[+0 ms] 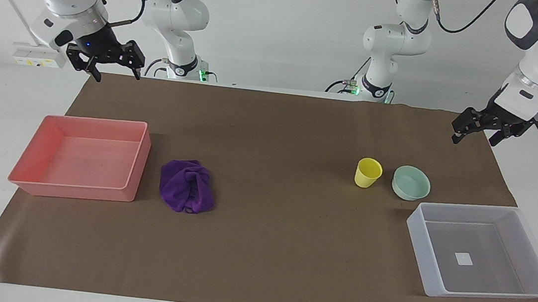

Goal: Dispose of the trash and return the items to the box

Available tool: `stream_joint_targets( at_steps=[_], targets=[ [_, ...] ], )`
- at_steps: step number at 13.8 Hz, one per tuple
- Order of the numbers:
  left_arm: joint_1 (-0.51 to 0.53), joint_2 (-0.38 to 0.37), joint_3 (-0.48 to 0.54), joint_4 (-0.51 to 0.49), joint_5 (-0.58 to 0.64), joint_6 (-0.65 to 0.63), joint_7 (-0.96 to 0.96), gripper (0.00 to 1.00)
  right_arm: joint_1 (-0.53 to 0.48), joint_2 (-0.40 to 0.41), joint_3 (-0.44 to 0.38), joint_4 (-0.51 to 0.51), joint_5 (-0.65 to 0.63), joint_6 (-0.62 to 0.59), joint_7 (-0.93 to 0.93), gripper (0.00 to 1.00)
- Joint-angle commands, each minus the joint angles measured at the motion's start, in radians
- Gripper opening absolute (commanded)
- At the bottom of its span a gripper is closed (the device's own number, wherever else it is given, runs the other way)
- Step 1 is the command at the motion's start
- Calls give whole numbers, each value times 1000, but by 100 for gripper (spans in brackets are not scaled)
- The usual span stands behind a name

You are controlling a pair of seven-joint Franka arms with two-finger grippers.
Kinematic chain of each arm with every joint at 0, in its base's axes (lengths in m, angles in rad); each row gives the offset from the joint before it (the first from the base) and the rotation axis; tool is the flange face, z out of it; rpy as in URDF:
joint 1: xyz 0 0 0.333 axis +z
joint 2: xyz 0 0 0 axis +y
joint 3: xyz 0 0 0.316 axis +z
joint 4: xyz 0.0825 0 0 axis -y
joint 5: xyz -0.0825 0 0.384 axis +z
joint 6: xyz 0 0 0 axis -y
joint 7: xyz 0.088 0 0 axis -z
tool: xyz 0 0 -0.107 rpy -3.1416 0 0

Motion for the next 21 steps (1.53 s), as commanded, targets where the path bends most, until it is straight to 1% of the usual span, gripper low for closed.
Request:
stream_joint_targets(
  at_steps=[1,2,5,6,7,8,9,10,11,13,14,18,21],
  targets=[
    [4,-30,-13,-30,15,-21,-10,100,-14,-17,8,-22,15,12,19,100],
    [6,-85,-13,-95,15,-7,-10,100,-18,-19,6,-30,16,27,16,100],
    [10,-99,-12,-142,15,104,-15,100,-5,-36,8,-94,16,123,20,100],
    [17,-111,-10,-210,13,162,-29,100,2,-27,12,-110,16,147,20,100],
    [21,-134,-9,-308,13,263,-56,100,32,-10,12,-128,18,186,19,100],
    [24,-147,16,-425,15,400,-79,100,51,5,14,-157,19,255,20,100],
    [23,-172,51,-531,15,502,-84,100,80,28,14,-180,25,318,26,100],
    [23,-177,57,-612,15,559,-86,100,107,59,14,-197,33,367,43,100],
    [20,-173,57,-672,13,610,-87,100,123,93,14,-216,33,418,55,100],
    [24,-144,57,-780,13,774,-89,100,166,142,14,-258,33,548,57,100],
    [29,-69,57,-912,13,1013,-111,98,224,288,15,-341,36,801,63,100],
    [29,-65,57,-904,13,1012,-112,99,220,273,14,-328,35,757,62,100],
    [29,-65,57,-904,15,1014,-125,98,209,274,15,-337,36,757,51,100]
  ],
)
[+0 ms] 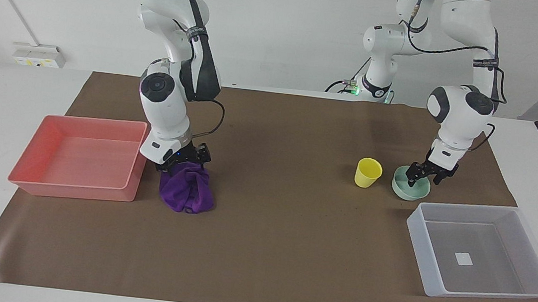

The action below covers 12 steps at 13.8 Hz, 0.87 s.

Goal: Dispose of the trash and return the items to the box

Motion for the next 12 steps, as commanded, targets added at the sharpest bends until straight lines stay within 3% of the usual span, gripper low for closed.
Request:
stream_joint_targets(
  at_steps=[1,3,4,5,8,9,11,12],
  targets=[
    [6,-19,-1,-9,11,10,-27,89,-19,-14,5,-10,11,-12,-15,100],
    [6,-19,-1,-10,11,6,-24,37,-19,15,5,-27,11,24,-15,100],
    [6,-19,-1,-10,11,6,-18,20,-19,34,5,-27,11,37,-17,100],
    [6,-19,-1,-10,11,6,-14,10,-11,54,5,-24,11,46,-24,100],
    [6,-19,-1,-9,11,2,-14,1,-5,94,5,-30,11,113,-29,98],
    [7,-19,-1,-3,11,-3,-14,0,-5,98,5,-30,11,127,-27,82],
    [7,-8,0,39,11,-45,-19,0,-8,97,5,-29,11,114,-34,28],
    [7,-16,2,69,11,-100,-19,0,-5,97,5,-29,11,114,-30,15]
  ],
)
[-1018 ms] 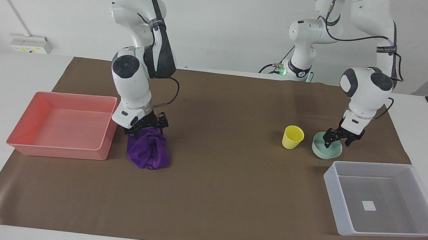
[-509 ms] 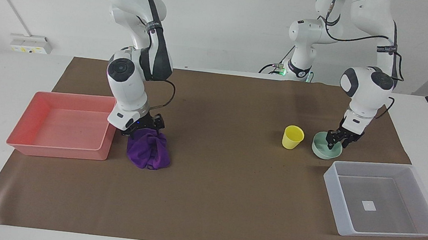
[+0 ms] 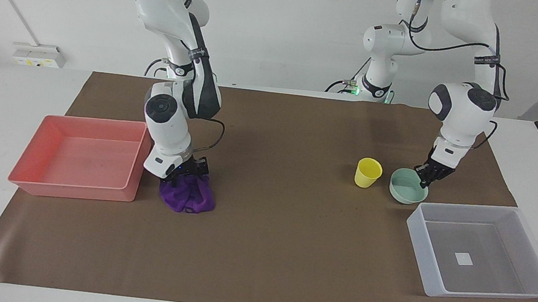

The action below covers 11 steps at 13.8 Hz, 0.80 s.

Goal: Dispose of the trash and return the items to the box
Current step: 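Lower the bowl into the bin while the right gripper drops the cloth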

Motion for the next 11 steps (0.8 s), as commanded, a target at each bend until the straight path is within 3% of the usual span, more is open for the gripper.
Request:
stream_joint_targets(
  at_steps=[1,2,5,7,9,11],
  targets=[
    [7,-9,3,95,12,-158,-15,0,-5,-7,4,-1,11,0,-20,6],
    [7,-24,3,144,12,-249,-15,0,-5,-11,4,1,11,-9,-17,1],
    [7,-61,3,255,4,-444,-13,0,-14,-51,3,13,11,-61,-16,0],
    [7,-69,3,313,1,-522,-15,0,-31,-97,3,39,11,-139,-16,0],
    [7,-66,8,434,-19,-656,-10,0,-39,-135,1,89,9,-249,-16,0],
    [7,-13,48,533,-117,-628,-15,0,-39,-206,0,122,9,-350,-16,0]
  ],
)
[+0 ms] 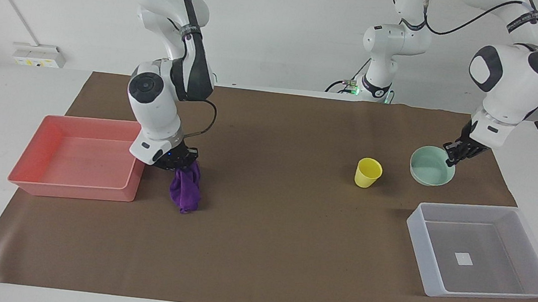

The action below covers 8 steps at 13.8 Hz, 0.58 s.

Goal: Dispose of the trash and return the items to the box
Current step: 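Lower the bowl into the bin while the right gripper drops the cloth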

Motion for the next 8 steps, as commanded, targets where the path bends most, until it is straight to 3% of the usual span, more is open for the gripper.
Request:
stream_joint_targets(
  at_steps=[1,5,8],
  targets=[
    [4,104,68,149,-122,68,-8,0,-10,-100,-3,31,9,-120,-14,0],
    [-16,434,114,411,-125,213,-6,0,-106,-237,-9,45,0,-216,-26,0],
    [-11,571,114,399,-127,407,-9,0,-181,-257,-10,113,-29,-311,-45,0]
  ],
)
